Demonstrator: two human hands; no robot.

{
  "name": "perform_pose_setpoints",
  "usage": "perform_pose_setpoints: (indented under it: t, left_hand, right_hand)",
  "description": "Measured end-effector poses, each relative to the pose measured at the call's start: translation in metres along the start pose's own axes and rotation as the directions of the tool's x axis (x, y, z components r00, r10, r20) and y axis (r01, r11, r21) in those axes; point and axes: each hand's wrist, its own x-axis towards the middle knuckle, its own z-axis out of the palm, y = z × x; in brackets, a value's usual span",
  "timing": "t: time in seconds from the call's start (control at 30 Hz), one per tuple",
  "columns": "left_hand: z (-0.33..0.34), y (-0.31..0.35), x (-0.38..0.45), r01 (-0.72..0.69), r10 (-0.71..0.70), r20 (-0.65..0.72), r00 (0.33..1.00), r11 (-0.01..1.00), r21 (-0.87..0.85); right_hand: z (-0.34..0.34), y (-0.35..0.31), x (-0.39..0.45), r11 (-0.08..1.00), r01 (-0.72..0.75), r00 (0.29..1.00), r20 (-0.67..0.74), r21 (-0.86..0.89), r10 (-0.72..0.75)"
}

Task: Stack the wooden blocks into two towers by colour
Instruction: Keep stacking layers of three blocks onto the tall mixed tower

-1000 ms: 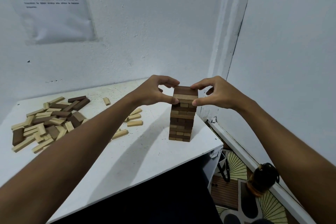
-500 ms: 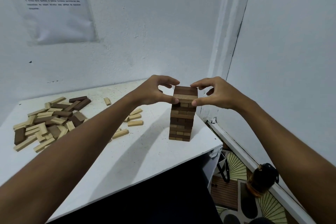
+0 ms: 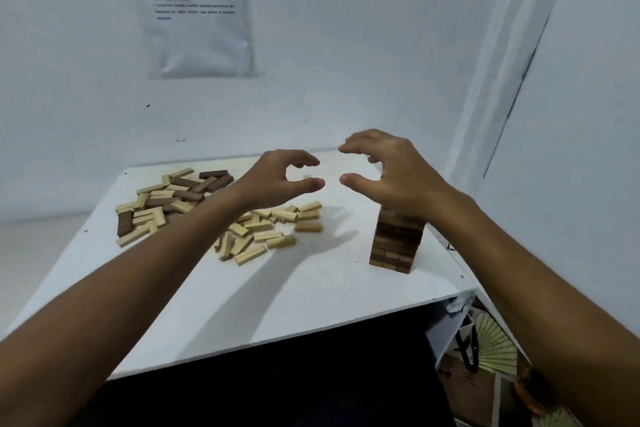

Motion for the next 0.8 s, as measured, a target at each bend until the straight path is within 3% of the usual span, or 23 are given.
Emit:
perform_pose_setpoints:
  t: [0.2, 0.33, 0.4, 0.53, 0.8]
  left_hand:
    - [-0.036, -0.074, -0.084, 0.251, -0.238, -0.101, 0.966, 0.957, 0.149]
    - [-0.037, -0.116, -0.151, 0.422, -0.387, -0.198, 0.901, 0.888, 0.182]
    - [-0.032, -0.132, -0.175, 0.52, -0.475, -0.22, 0.852, 0.813, 0.26]
    - [-0.02, -0.149, -0.195, 0.585, -0.548, -0.213, 0.809, 0.715, 0.383]
    - [-0.02, -0.157, -0.176, 0.566, -0.548, -0.164, 0.82, 0.733, 0.378]
  right_hand:
    - [0.081, -0.022, 0.019, 0.992, -0.048, 0.974, 0.224, 0.119, 0.02]
    - [0.145, -0.023, 0.017, 0.989, -0.141, 0.903, 0.415, 0.036, 0.113]
    - [0.175, -0.023, 0.012, 0.987, -0.127, 0.873, 0.462, -0.096, 0.157]
    - [0.215, -0.027, 0.007, 0.957, -0.109, 0.84, 0.489, -0.271, 0.234]
    - [0.248, -0.002, 0.048, 0.926, -0.085, 0.878, 0.411, -0.368, 0.245]
